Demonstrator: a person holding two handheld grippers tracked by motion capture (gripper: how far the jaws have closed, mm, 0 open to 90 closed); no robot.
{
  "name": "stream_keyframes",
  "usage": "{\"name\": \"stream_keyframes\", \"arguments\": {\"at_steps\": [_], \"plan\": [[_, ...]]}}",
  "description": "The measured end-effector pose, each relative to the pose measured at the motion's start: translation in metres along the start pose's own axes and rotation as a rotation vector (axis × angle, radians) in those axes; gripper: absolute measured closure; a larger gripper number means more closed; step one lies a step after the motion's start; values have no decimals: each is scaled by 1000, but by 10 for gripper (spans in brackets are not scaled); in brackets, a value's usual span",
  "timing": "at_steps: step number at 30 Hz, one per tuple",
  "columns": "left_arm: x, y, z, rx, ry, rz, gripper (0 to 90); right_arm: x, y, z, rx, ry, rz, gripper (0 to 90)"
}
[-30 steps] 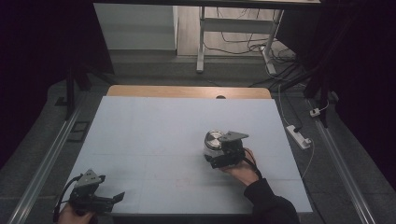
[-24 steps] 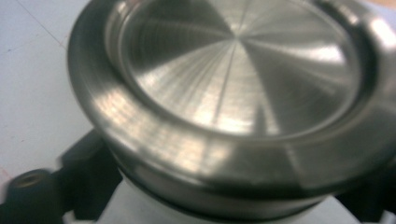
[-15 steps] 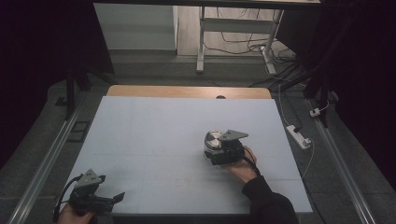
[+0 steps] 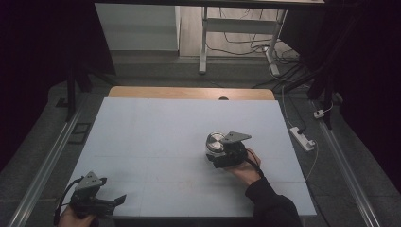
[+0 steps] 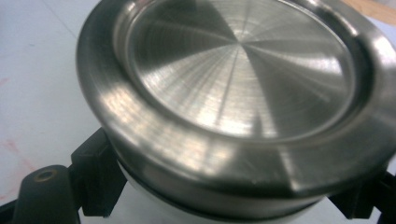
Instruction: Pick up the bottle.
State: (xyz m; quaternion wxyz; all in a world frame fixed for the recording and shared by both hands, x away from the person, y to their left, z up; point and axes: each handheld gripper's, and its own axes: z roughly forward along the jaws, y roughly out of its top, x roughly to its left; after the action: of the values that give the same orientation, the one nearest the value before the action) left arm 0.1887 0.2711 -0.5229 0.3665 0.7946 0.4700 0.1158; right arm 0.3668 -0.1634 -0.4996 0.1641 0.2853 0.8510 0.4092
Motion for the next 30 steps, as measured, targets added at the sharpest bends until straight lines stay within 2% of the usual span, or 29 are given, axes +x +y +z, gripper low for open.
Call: {"name": "stream_keyframes", "arguments": {"at_steps": [9, 30], "plan": [[0, 0, 0, 1, -1, -1, 11, 16, 10, -5, -12, 75, -13, 147], [-1, 1, 1, 8, -3, 6, 13, 58, 23, -5, -8, 161, -79, 146]]}}
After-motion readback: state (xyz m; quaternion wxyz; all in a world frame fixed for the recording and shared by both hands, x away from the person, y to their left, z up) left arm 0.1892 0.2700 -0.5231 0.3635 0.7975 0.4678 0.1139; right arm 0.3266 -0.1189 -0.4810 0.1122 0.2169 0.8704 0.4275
